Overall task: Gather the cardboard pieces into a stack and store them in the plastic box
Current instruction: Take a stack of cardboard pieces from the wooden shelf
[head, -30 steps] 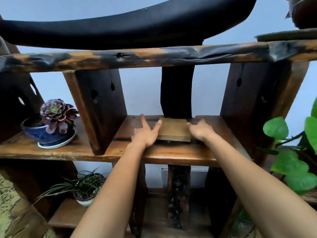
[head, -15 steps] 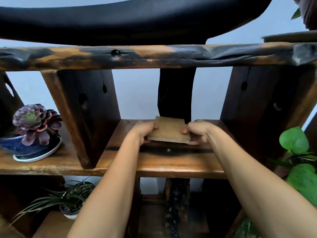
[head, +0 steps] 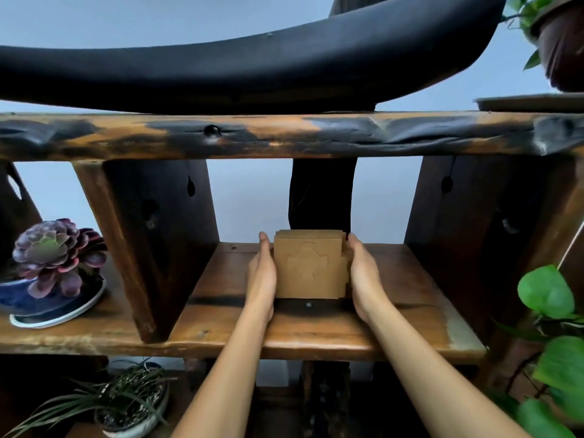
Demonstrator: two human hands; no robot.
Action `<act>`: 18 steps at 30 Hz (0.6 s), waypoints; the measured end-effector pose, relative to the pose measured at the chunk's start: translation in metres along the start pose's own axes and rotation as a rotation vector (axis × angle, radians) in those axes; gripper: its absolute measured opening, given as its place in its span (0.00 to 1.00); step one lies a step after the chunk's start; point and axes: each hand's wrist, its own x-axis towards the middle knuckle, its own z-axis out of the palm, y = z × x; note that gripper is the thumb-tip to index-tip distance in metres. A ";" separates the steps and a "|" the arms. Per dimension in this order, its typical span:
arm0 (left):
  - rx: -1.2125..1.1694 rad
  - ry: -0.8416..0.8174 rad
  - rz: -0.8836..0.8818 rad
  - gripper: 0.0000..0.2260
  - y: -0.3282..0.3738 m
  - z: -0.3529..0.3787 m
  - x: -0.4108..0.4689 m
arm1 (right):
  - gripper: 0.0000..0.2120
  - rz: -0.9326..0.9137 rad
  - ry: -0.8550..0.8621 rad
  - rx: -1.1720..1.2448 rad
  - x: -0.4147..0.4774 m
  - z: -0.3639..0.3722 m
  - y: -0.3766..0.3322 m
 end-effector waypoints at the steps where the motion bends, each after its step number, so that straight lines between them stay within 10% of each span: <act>1: -0.016 0.006 0.003 0.38 -0.003 0.001 0.002 | 0.33 0.003 0.012 -0.006 -0.001 0.002 0.003; 18: -0.075 0.019 0.107 0.17 -0.014 0.018 0.005 | 0.20 -0.119 0.230 -0.015 -0.010 -0.003 0.005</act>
